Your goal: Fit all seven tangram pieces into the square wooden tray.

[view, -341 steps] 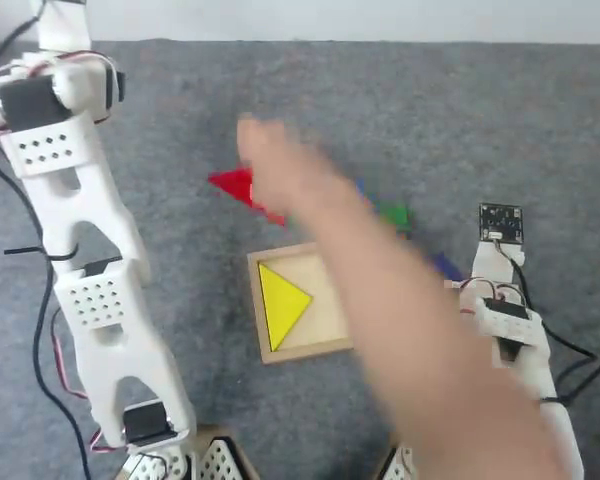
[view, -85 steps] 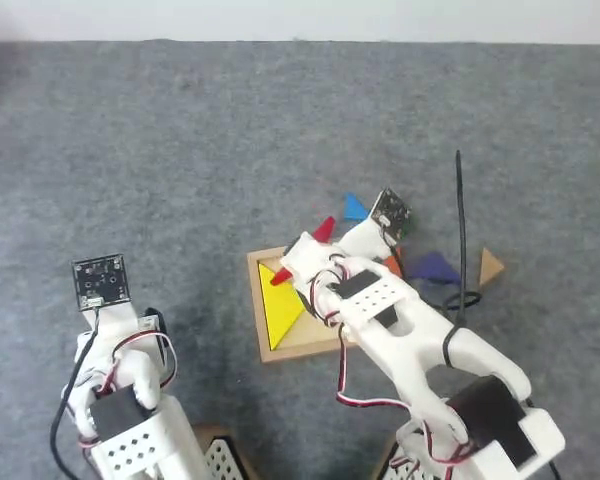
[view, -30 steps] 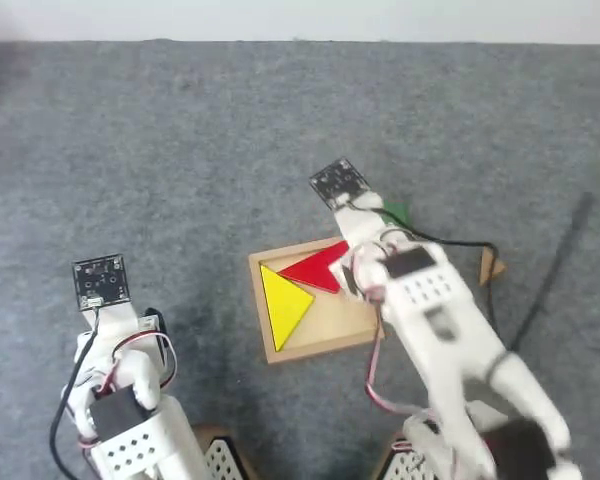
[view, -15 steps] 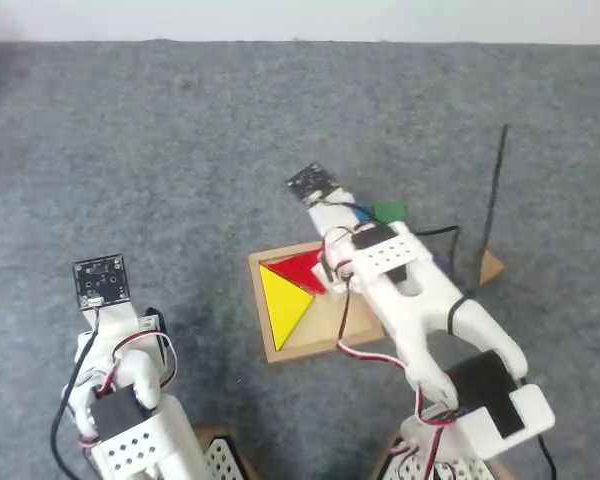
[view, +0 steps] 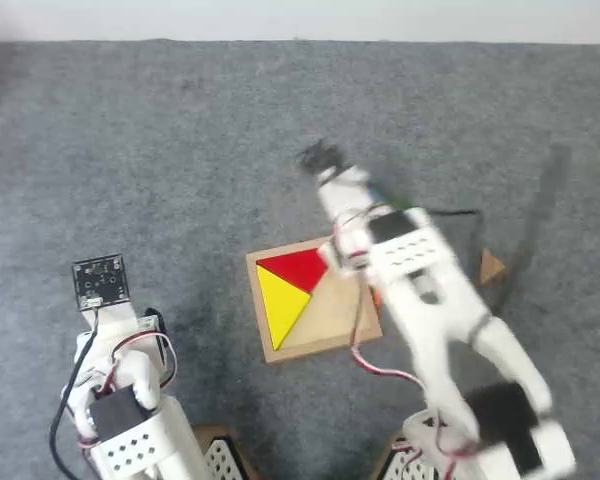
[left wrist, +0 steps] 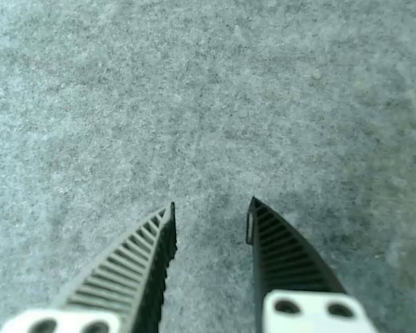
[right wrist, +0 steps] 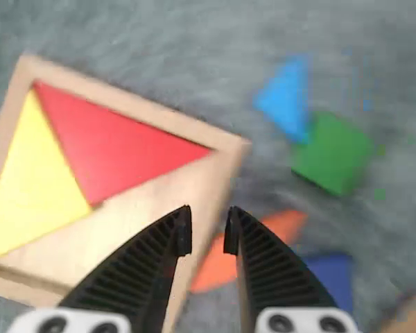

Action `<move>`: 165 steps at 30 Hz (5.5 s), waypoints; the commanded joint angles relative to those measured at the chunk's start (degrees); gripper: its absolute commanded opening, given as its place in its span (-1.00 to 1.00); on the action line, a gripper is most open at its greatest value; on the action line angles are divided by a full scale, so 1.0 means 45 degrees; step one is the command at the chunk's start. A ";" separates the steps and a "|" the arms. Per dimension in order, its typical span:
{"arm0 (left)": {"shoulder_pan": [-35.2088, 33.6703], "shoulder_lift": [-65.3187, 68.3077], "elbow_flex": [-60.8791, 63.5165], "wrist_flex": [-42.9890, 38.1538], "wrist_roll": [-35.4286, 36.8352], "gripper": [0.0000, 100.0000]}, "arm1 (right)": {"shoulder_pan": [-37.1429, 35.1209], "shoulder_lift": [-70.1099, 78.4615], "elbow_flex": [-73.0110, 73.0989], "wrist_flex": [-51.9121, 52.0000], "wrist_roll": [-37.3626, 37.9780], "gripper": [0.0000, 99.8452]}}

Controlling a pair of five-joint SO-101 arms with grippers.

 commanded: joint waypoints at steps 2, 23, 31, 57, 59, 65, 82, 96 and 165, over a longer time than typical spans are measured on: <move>-0.0020 -0.0234 -0.0049 0.0059 0.0117 -0.67 | 0.0674 -0.3429 -0.1504 0.3878 0.0527 -0.80; -0.0039 -0.0234 -0.0049 0.0059 0.0117 -0.67 | 0.1866 -0.0615 0.0078 0.1123 -0.4571 -0.79; -0.0039 -0.0234 -0.0049 0.0059 0.0117 -0.67 | 0.1573 0.0830 0.0176 0.0049 -0.8908 -0.52; -0.0039 -0.0234 -0.0049 0.0059 0.0098 -0.67 | 0.1768 0.4620 0.0078 -0.0967 -1.2308 -0.44; -0.0039 -0.0234 -0.0049 0.0059 0.0098 -0.67 | 0.1768 0.4581 0.0078 -0.0947 -1.2308 -0.50; -0.0039 -0.0234 -0.0049 0.0059 0.0098 -0.67 | 0.1827 0.4562 0.0020 -0.1065 -1.2288 -0.56; -0.0039 -0.0234 -0.0049 0.0059 0.0098 -0.67 | 0.2510 0.4054 -0.0117 -0.1885 -1.2308 -0.51; -0.0039 -0.0234 -0.0049 0.0059 0.0098 -0.67 | 0.2100 0.3956 0.0039 -0.0830 -1.1272 -0.85; -0.0039 -0.0234 -0.0049 0.0059 0.0098 -0.67 | 0.2530 0.4777 -0.3516 0.1651 -0.2872 -0.66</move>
